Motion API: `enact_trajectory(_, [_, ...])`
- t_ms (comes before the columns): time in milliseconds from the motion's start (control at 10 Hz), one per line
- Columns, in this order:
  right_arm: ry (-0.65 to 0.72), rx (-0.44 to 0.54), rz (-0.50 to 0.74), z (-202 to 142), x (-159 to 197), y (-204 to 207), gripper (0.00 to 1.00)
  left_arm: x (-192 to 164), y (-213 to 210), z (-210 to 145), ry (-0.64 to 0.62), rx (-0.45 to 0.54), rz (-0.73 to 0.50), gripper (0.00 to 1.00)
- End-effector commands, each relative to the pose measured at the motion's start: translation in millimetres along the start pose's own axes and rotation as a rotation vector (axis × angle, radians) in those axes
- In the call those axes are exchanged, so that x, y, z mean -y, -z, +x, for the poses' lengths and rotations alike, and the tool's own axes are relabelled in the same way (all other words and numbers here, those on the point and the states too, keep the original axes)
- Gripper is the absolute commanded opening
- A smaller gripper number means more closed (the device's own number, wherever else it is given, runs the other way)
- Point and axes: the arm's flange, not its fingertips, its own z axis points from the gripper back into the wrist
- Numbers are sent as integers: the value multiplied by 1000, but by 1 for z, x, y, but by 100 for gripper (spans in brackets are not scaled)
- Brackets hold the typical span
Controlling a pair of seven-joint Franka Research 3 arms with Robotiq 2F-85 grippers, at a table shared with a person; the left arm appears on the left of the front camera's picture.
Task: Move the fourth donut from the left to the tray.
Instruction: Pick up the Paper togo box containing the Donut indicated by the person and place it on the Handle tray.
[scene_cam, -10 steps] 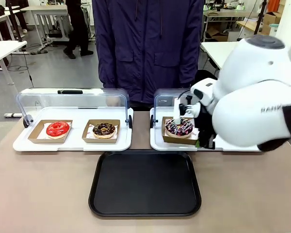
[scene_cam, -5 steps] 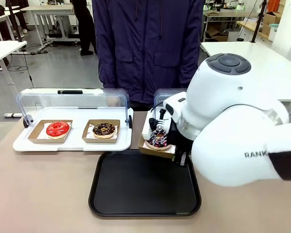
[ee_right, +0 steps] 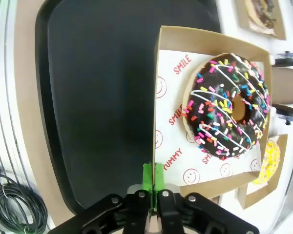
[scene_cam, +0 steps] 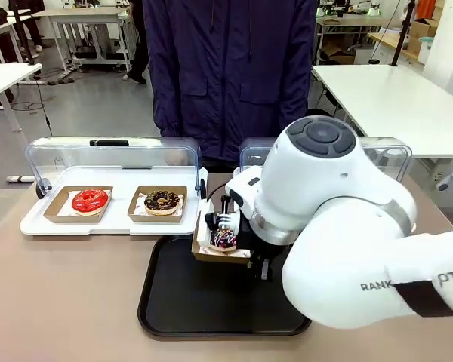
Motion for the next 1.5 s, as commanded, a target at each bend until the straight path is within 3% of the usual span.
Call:
enact_trajectory(0, [-15,2,-7,-8,-20,18,2,0,-1,0,16,8,-10,100])
enact_trajectory(700, [-34,-6,89,-13,-40,47,2,0,-1,0,16,8,-10,100])
enact_trajectory(1400, [-37,-8,144,-21,-37,54,2,0,-1,0,16,8,-10,100])
